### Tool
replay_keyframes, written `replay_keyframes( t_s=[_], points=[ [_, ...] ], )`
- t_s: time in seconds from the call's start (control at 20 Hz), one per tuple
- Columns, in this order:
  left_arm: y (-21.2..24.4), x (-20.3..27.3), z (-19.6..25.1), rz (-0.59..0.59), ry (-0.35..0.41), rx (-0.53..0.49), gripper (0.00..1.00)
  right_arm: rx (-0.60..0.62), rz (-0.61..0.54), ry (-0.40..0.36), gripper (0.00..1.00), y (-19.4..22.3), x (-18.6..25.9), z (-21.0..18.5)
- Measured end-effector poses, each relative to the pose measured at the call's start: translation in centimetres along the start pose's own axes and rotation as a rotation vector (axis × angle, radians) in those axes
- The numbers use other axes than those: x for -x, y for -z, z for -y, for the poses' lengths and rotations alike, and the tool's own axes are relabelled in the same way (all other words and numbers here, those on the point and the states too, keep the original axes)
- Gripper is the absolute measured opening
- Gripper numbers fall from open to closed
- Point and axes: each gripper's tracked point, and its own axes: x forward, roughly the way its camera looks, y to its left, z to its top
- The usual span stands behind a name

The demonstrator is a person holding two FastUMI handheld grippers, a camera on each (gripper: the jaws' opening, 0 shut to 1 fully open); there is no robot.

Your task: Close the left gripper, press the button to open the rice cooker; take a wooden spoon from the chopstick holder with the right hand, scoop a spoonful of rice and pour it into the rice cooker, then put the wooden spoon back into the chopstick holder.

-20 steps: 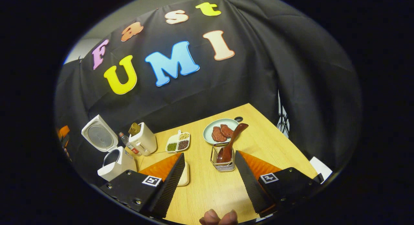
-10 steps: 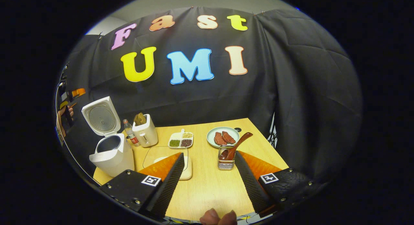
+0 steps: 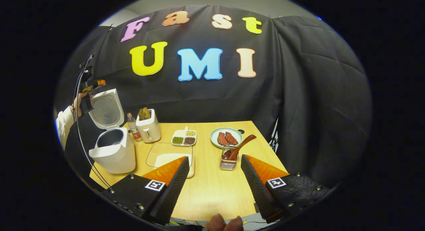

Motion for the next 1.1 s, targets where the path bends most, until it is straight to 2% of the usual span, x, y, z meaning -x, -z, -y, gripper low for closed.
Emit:
replay_keyframes(
  t_s=[0.05,0.1,0.15,0.25,0.3,0.4,0.55,0.9,1.1],
  points=[
    [1.0,-0.3,-0.4,-0.034,-0.026,-0.011,0.93,0.002,0.005,-0.004,0.96,-0.5,0.1,-0.2],
    [0.8,-0.5,-0.3,-0.018,-0.032,-0.063,1.00,0.005,0.015,-0.007,0.96,-1.0,0.1,-0.5],
    [1.5,-0.6,-0.4,-0.045,-0.043,-0.096,0.92,0.007,0.017,-0.013,0.96,-1.3,0.0,-0.7],
    [1.5,-0.5,-0.4,-0.056,-0.060,-0.169,0.93,0.000,0.019,-0.034,0.96,-1.6,0.0,-1.5],
    [1.7,-0.3,-0.1,-0.073,-0.061,-0.153,0.95,-0.002,0.019,-0.042,0.96,-1.7,-0.1,-1.7],
    [1.8,0.8,0.1,-0.097,-0.054,-0.126,0.94,-0.005,0.021,-0.057,0.96,-1.9,-0.2,-2.3],
    [3.6,5.8,0.9,-0.108,-0.048,-0.137,0.94,-0.007,0.023,-0.079,0.96,-1.8,-0.4,-3.0],
    [13.2,16.7,1.4,-0.151,-0.059,-0.147,0.94,-0.045,0.001,-0.110,0.96,-0.9,-0.9,-3.8],
    [20.7,19.0,1.1,-0.243,-0.100,-0.138,0.96,-0.052,-0.020,-0.121,0.96,0.0,-1.1,-4.3]
  ],
)
